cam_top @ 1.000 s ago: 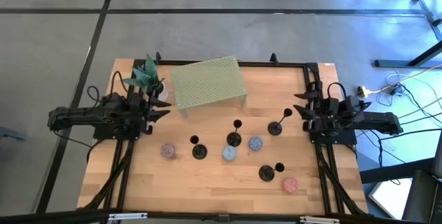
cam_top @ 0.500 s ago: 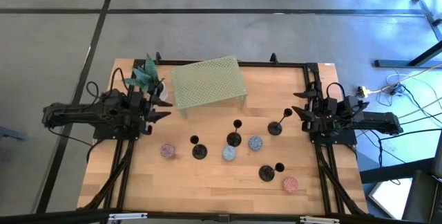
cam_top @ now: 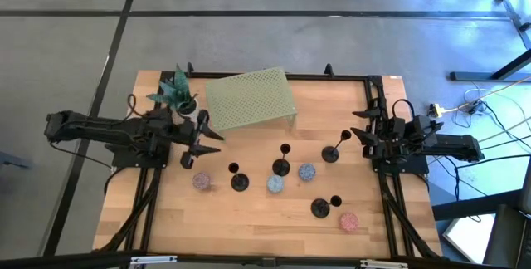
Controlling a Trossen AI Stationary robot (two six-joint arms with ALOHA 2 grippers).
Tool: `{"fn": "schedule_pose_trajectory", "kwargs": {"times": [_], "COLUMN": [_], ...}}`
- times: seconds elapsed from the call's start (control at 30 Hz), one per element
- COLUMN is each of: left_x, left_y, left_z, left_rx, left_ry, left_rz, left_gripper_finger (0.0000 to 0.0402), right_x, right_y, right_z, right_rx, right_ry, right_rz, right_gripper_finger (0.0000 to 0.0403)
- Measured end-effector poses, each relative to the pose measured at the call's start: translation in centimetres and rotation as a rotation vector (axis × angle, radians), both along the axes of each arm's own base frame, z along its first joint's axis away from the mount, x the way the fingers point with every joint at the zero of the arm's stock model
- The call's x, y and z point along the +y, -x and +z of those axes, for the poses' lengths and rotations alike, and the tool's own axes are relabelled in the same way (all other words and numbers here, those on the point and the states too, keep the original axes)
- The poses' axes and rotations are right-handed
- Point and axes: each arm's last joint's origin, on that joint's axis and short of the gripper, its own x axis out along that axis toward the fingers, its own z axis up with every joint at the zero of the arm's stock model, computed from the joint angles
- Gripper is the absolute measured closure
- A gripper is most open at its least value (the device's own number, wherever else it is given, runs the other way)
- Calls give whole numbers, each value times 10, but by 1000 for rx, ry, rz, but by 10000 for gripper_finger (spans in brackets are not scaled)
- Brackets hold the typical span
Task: Pick & Place candle stick holders
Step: Put the black candle holder on the shelf
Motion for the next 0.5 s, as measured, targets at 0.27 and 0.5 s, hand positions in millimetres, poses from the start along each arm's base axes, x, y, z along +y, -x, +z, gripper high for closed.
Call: {"fn": "schedule_pose_trajectory", "kwargs": {"times": [0.27,0.5], "left_x": [-18,-31], "left_y": [-13,-26], "left_z": [-6,-15], "left_rx": [23,55], "left_ry": [37,71], "left_rz": [-106,-164], "left_gripper_finger": [230,230], "right_x": [0,0], "right_y": [0,0], "right_z": [0,0], "right_rx": [0,0], "right_ry": [0,0], "right_rz": [0,1], "right_gripper_finger": [171,171]}}
